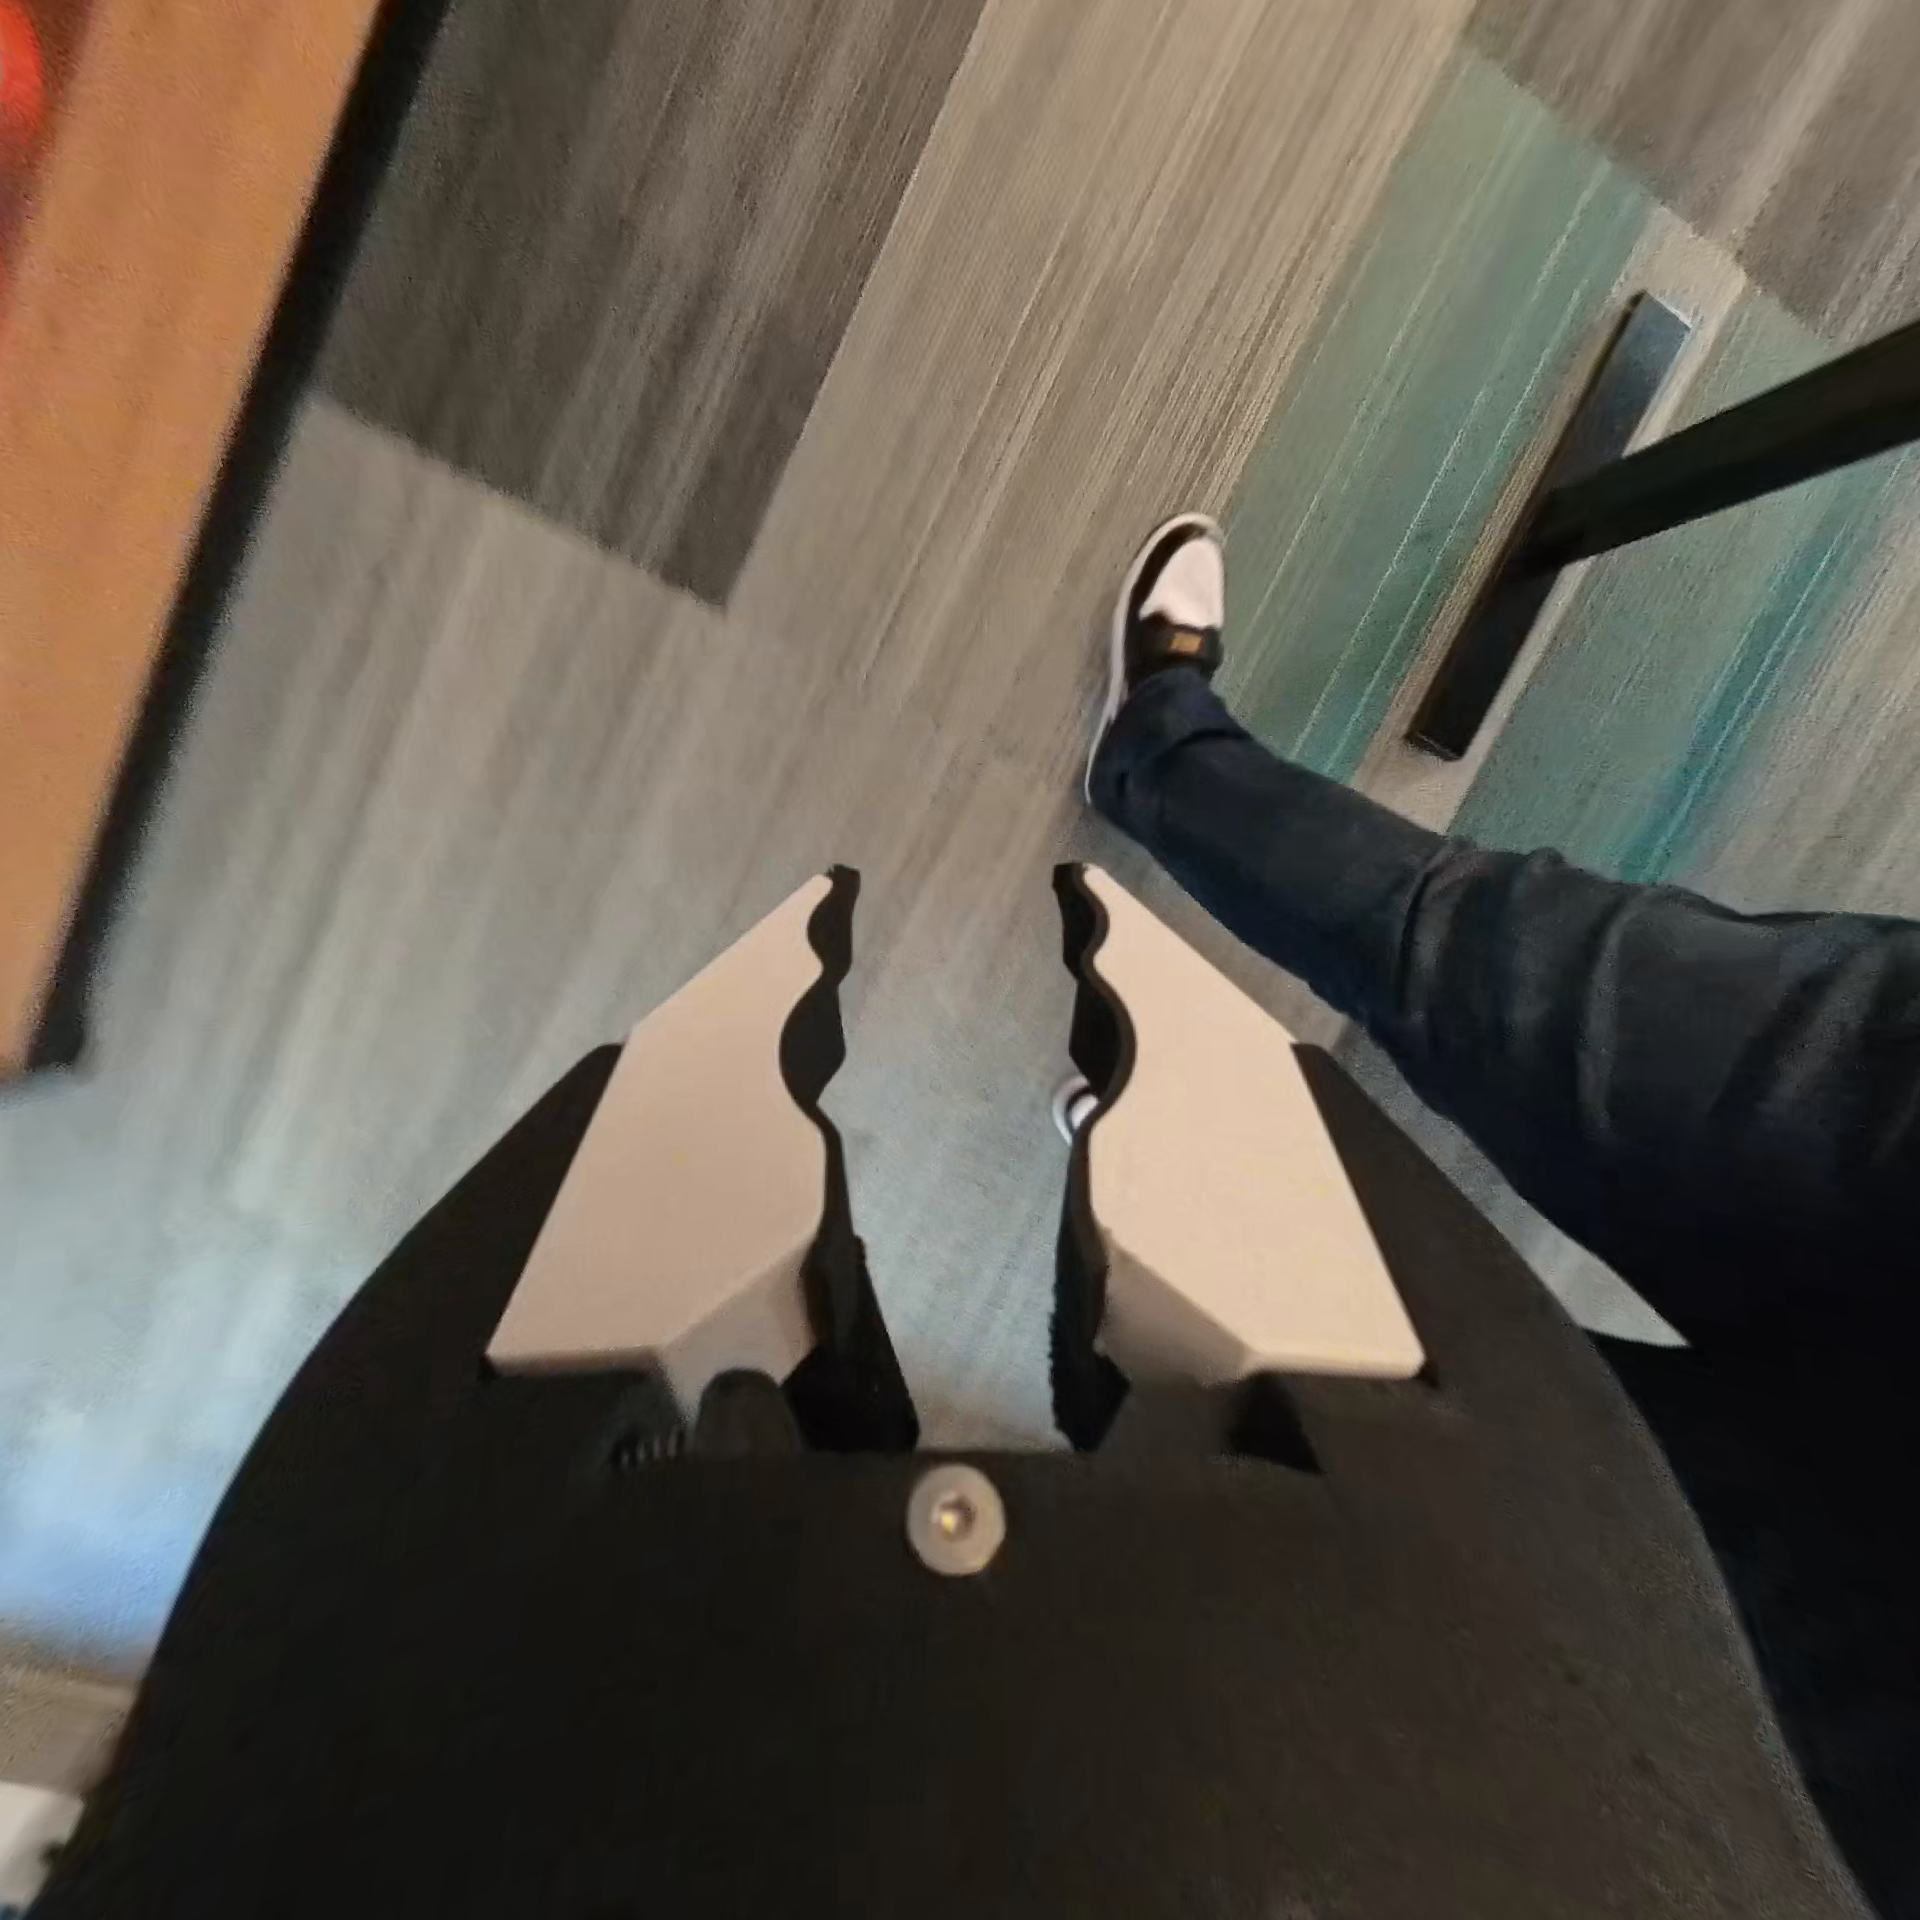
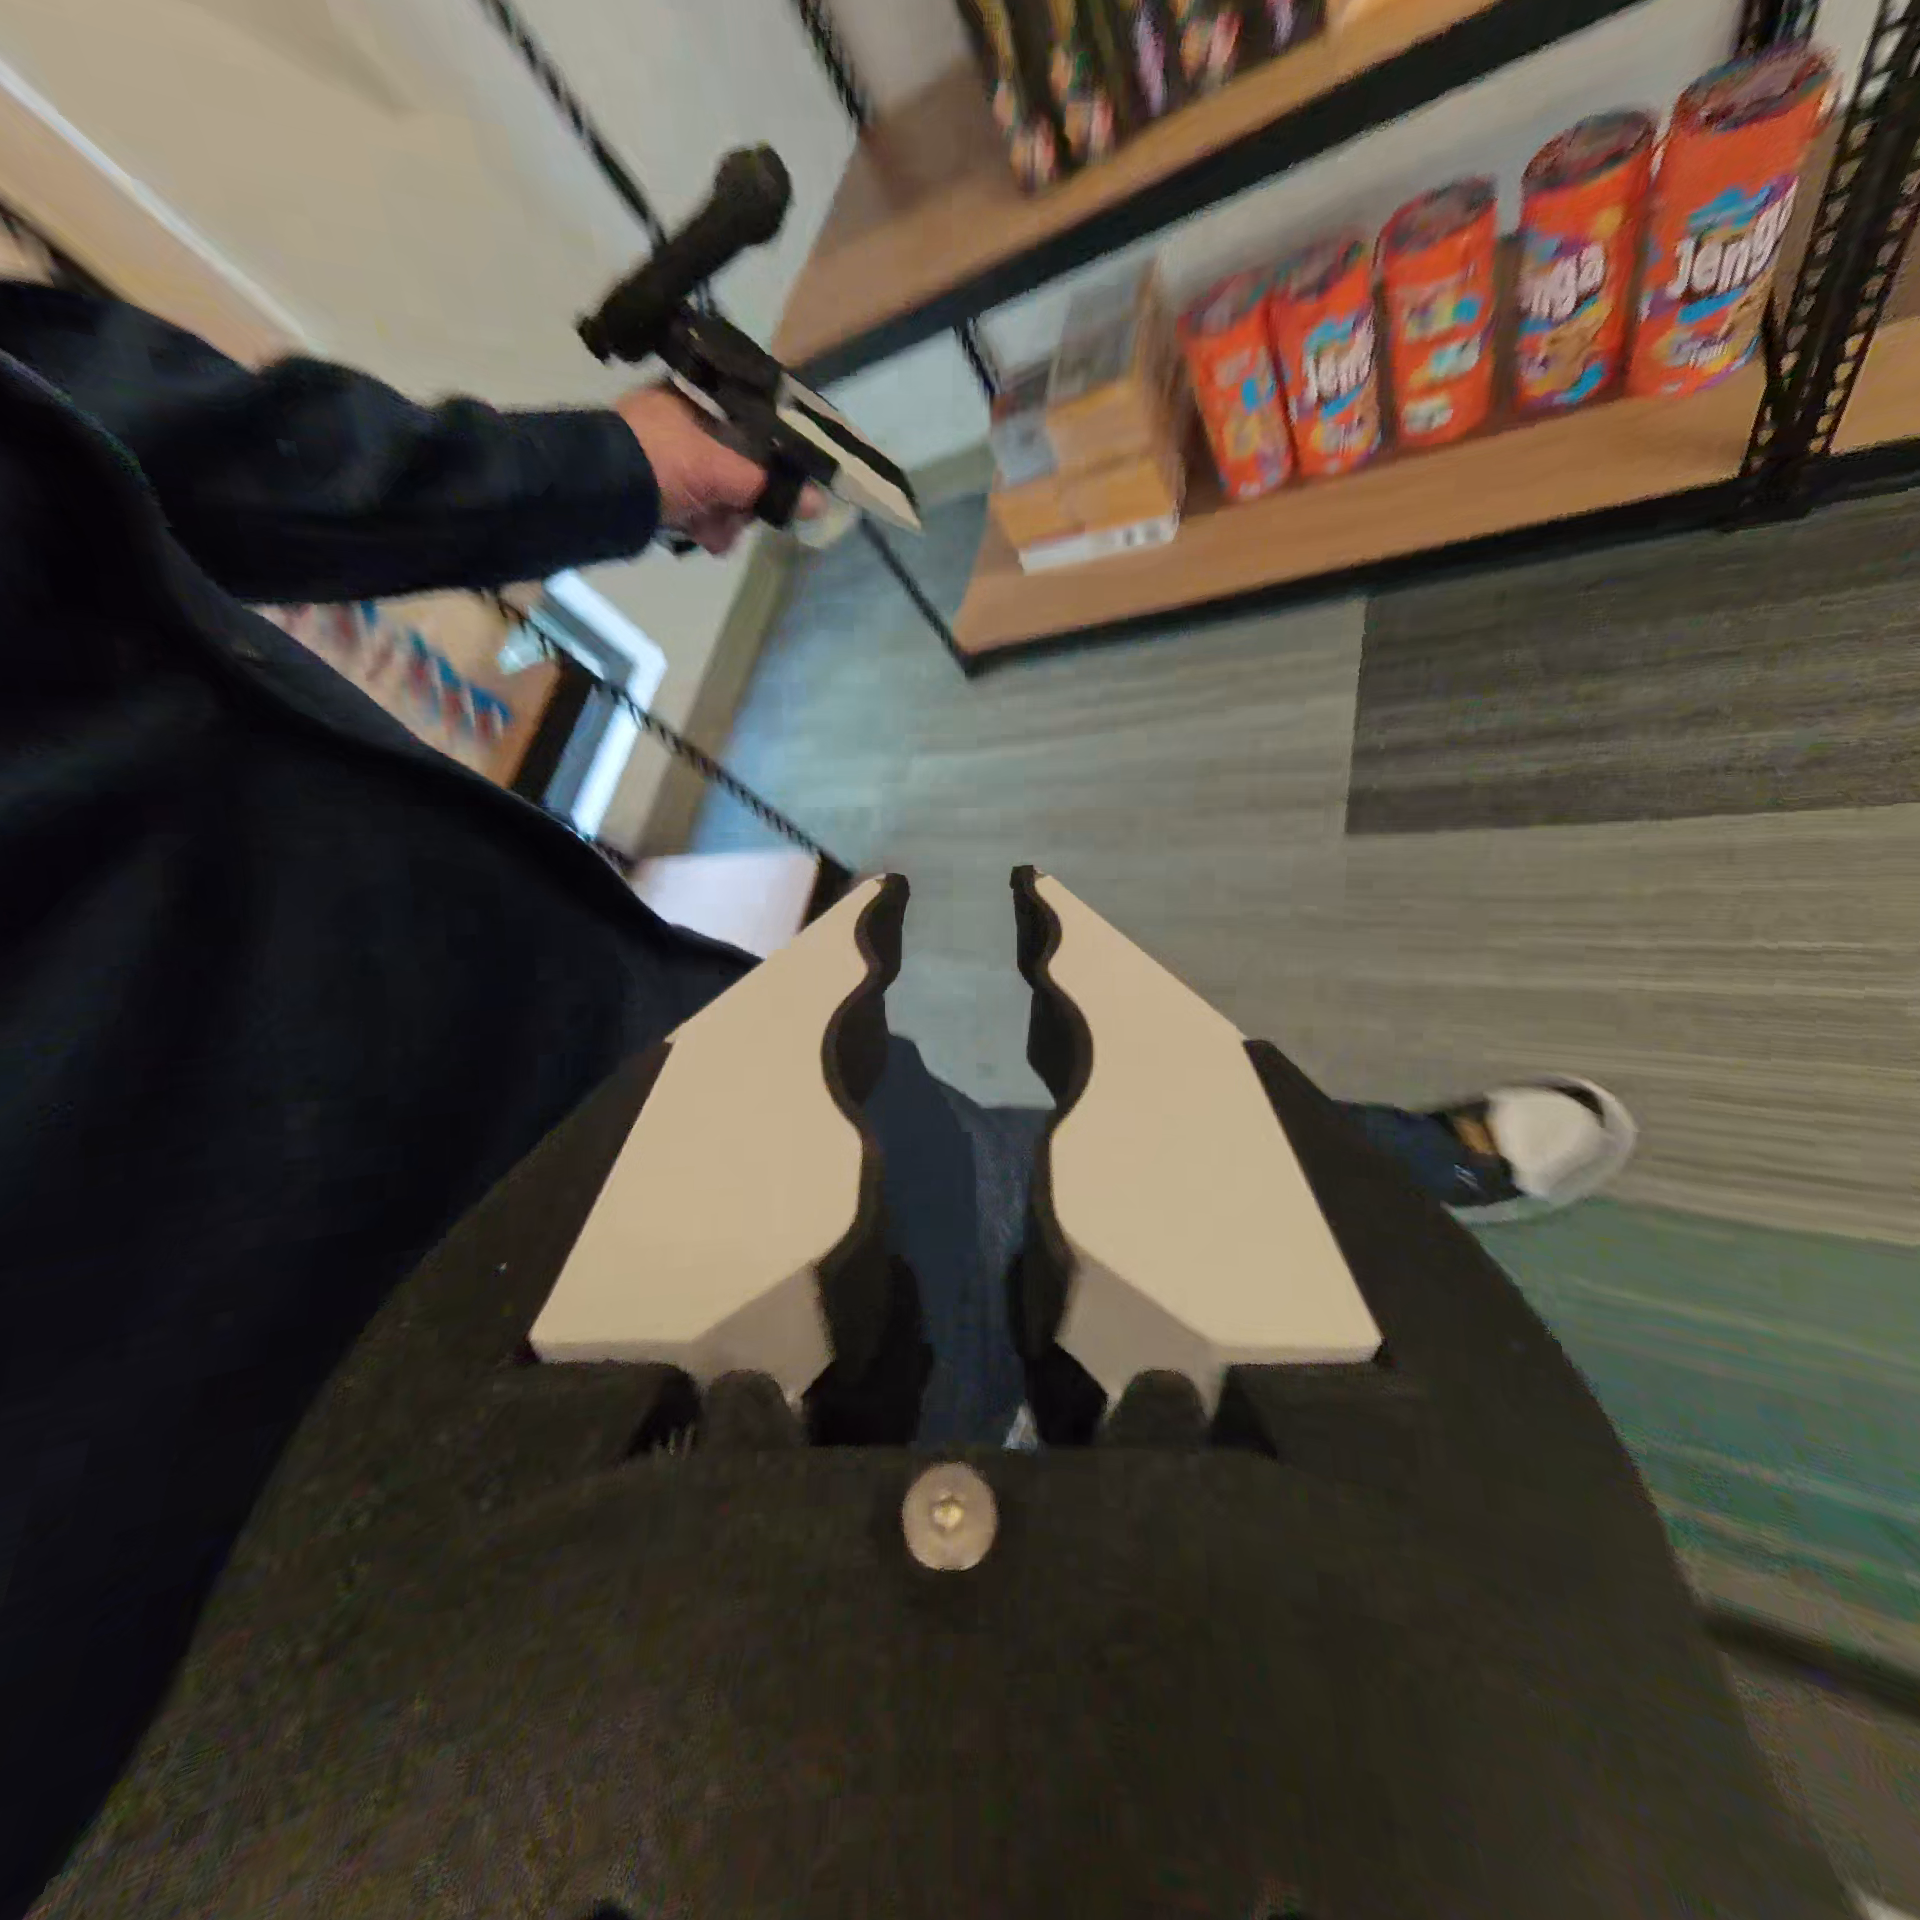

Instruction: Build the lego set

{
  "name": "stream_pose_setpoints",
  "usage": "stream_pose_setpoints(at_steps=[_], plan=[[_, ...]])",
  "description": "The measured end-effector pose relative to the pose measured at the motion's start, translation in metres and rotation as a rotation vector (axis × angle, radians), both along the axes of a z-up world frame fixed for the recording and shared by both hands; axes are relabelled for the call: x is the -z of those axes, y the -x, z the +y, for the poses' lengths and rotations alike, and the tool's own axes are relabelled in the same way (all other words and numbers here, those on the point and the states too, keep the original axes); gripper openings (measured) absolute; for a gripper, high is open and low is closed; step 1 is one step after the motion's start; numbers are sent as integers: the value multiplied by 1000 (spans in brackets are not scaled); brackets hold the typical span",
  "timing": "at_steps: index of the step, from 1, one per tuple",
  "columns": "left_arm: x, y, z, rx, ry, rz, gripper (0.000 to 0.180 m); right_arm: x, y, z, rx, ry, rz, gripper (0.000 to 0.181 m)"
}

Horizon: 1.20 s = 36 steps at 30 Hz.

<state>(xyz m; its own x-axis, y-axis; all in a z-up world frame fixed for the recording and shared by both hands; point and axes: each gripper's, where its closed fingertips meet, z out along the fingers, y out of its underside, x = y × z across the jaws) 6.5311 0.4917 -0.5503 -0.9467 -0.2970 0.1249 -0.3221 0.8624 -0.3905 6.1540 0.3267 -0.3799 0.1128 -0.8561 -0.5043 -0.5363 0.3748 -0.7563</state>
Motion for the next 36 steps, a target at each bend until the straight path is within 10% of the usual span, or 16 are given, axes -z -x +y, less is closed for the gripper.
stream_pose_setpoints(at_steps=[4, 10, 18, 28, 36], plan=[[29, -3, -96, 265, -209, -79, 40, 13, -64, -99, 36, -73, -60, 20], [91, 20, -92, 197, -672, 251, 44, -52, -104, -310, 144, 117, -115, 21], [78, -62, -340, 406, -766, 220, 48, -52, 12, -542, 660, 79, -68, 20], [109, -72, -923, 598, -593, 101, 47, -50, 153, -751, 1397, -176, -268, 19], [38, 319, -1316, 1438, -250, 78, 52, -46, 189, -873, 1417, -9, -30, 21]])
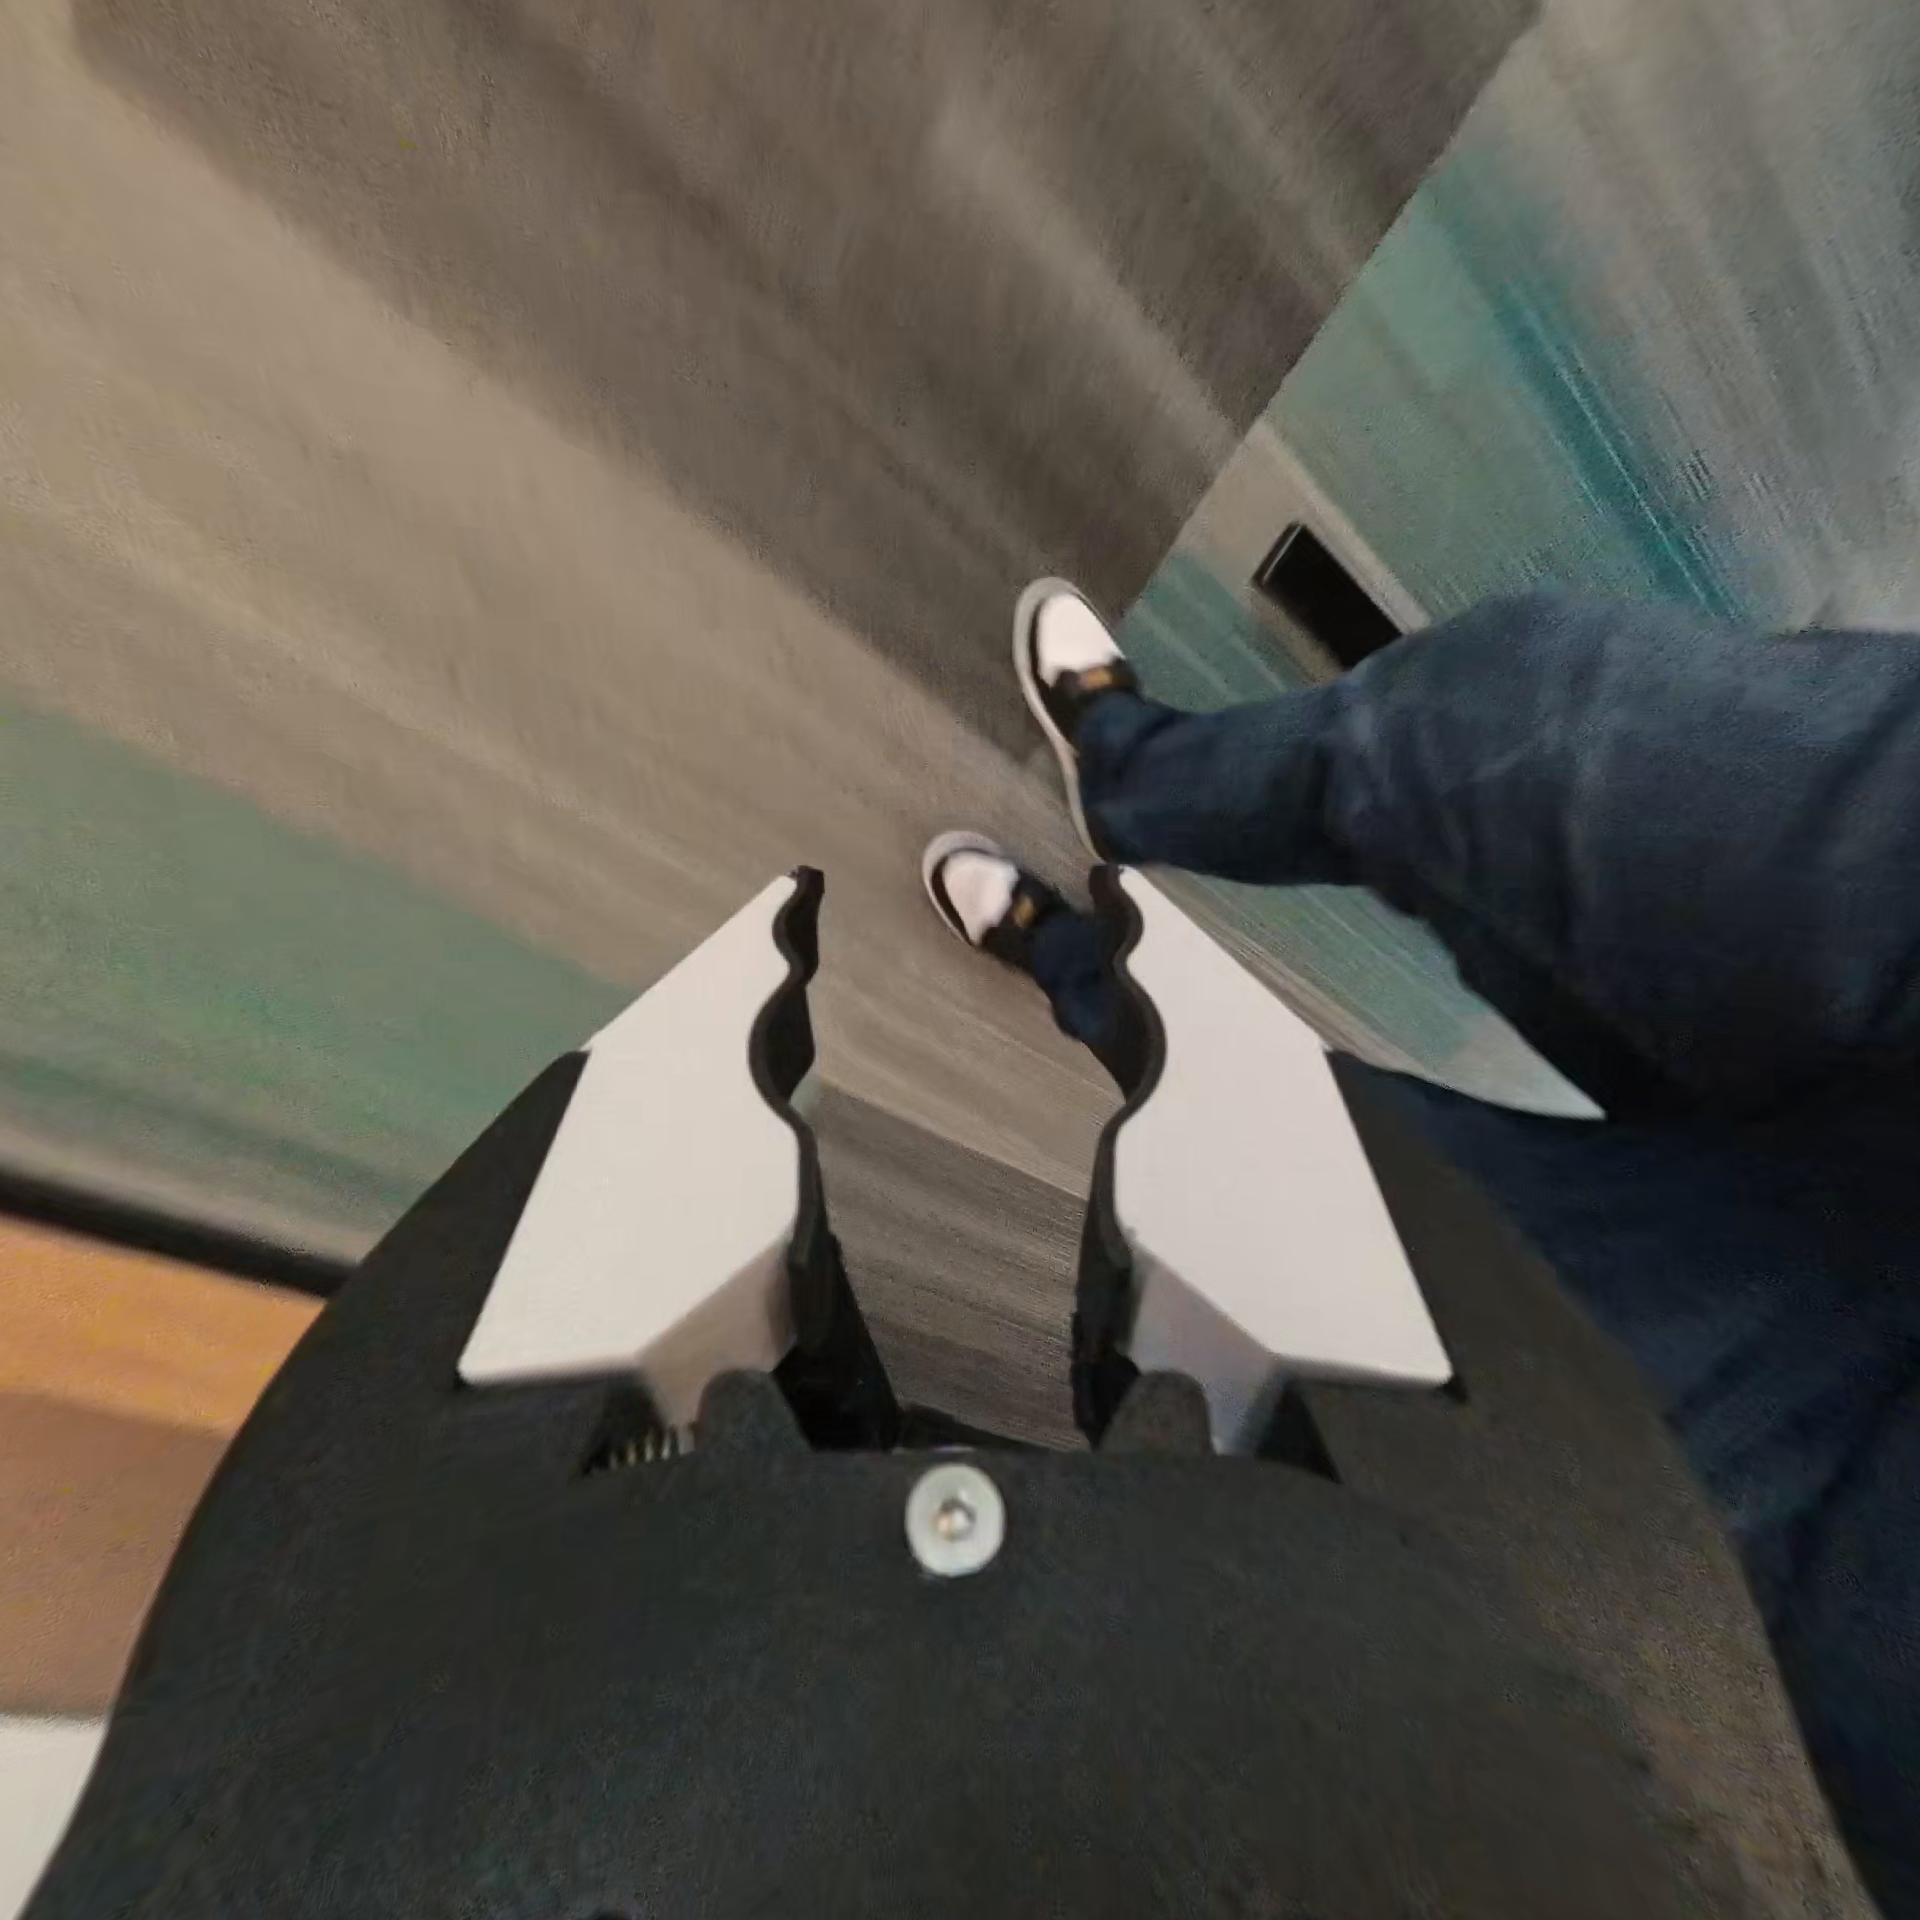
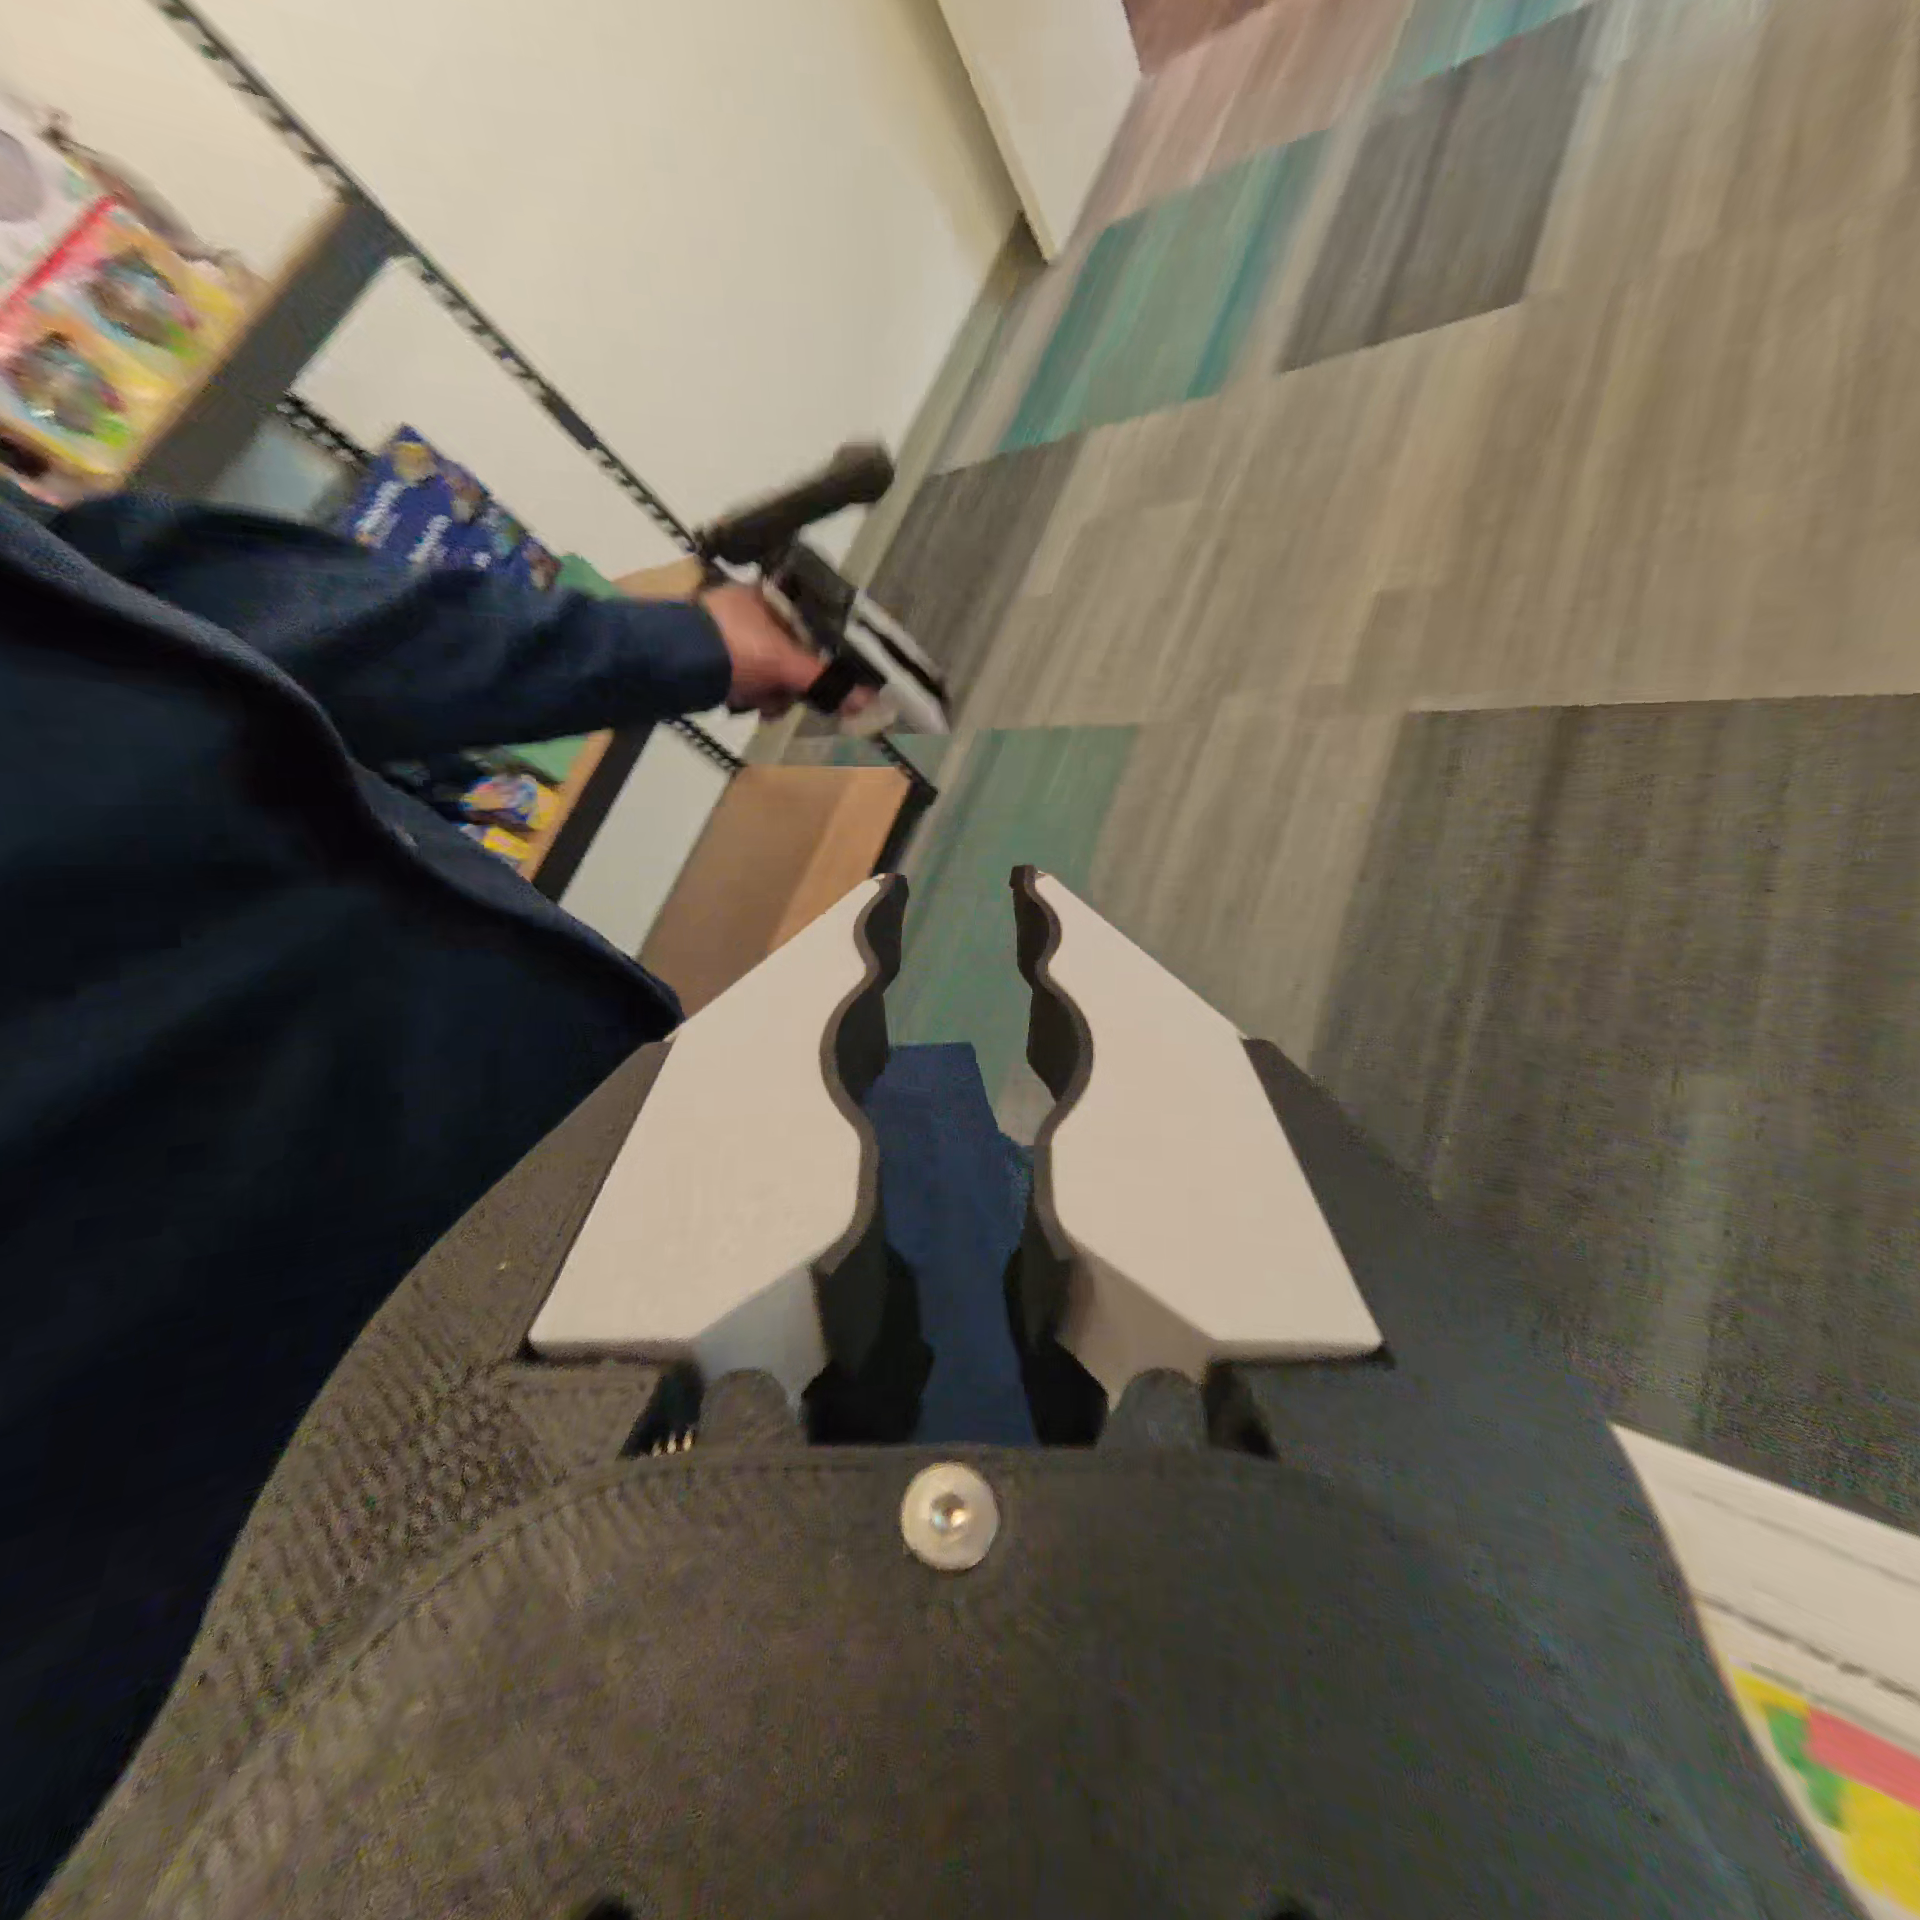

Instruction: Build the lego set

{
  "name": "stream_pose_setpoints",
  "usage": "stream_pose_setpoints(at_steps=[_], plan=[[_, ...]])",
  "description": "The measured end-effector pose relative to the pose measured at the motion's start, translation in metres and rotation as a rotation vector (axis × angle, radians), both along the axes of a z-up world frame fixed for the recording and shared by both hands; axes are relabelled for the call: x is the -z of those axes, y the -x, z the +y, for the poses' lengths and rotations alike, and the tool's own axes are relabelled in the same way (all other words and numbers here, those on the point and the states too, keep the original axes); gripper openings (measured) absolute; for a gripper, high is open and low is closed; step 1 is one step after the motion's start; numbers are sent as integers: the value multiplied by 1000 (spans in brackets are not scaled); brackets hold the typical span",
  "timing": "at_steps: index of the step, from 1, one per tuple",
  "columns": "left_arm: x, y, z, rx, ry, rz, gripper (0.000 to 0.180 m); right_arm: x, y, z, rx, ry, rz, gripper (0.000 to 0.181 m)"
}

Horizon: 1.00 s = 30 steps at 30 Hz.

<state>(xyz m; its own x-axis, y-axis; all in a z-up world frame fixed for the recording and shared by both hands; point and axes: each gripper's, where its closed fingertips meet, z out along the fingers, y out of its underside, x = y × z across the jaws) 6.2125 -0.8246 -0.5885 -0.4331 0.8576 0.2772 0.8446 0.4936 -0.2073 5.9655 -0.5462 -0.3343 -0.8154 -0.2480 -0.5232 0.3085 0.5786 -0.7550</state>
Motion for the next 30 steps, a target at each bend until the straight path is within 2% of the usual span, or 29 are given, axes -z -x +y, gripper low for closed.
stream_pose_setpoints(at_steps=[2, 5, 8, 11, 13, 16, 19, 24, 27, 30], plan=[[-11, 91, -34, 160, 37, 36, 52, 12, 29, -31, 66, -4, -39, 21], [3, 185, -51, 361, 30, 16, 55, 22, 84, -88, 157, 59, -193, 21], [41, 200, -59, 475, -19, -180, 57, 25, 164, -150, 237, 91, -298, 20], [62, 163, -82, 438, -155, -405, 56, -9, 259, -200, 305, 177, -306, 20], [63, 151, -115, 249, -222, -483, 58, -21, 317, -221, 315, 172, -215, 22], [54, 180, -169, -32, -248, -429, 56, -22, 408, -235, 394, 89, 35, 26], [53, 224, -202, -45, -270, -447, 56, -13, 483, -245, 465, 21, 144, 31], [84, 323, -254, 331, -305, -638, 58, 28, 580, -268, 619, -58, 27, 35], [106, 469, -304, 398, -286, -571, 59, 45, 631, -290, 704, -77, -96, 39], [104, 653, -345, 484, -250, -451, 58, 43, 689, -311, 776, -89, -158, 44]])
